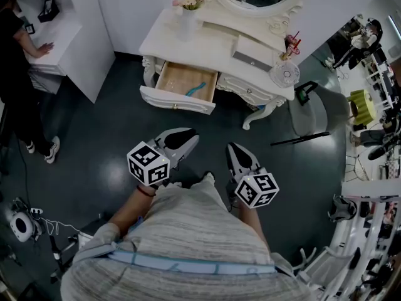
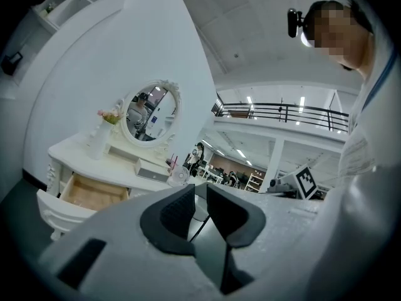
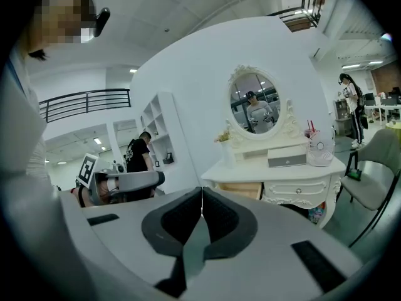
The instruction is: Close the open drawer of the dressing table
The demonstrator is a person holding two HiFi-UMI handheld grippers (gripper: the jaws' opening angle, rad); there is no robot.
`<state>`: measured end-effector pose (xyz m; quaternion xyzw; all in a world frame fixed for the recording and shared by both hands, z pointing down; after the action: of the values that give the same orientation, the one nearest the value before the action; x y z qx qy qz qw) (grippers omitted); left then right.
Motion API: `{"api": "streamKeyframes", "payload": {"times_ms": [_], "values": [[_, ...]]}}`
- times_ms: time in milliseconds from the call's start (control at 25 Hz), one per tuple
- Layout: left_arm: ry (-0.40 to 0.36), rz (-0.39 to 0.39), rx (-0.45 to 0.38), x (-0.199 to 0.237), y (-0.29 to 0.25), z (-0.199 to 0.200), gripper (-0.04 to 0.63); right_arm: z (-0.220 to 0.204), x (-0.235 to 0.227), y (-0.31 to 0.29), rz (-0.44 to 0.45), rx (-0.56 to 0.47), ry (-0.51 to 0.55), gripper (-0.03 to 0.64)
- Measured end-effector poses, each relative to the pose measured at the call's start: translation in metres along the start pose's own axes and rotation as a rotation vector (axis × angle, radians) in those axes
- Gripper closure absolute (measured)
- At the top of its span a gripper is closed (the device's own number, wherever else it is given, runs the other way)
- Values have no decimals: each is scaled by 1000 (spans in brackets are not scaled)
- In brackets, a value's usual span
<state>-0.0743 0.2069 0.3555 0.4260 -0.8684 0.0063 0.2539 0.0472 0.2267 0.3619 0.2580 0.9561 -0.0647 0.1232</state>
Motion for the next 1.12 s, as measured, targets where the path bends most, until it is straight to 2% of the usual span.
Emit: {"api": "streamKeyframes", "payload": {"times_ms": [280, 560, 1120], "values": [[20, 21, 13, 12, -17, -9, 526, -2, -22, -11, -2, 23, -12, 606], [22, 68, 40, 38, -42, -15, 526, 4, -49, -52, 46, 27, -29, 606], [56, 141, 85, 105, -129, -33, 526, 7, -115, -143, 150, 82, -81, 606]]}}
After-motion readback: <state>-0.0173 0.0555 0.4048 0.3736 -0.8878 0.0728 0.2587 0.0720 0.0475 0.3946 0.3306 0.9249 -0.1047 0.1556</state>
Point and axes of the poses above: the fingertips, and each gripper's own axes: y backward along the fingers, x to its left, z out of its top, the point moved 1 cm from there along y, backward along the fingers, and after that the axes turned 15 degrees about -x, right-handed, at the moved point
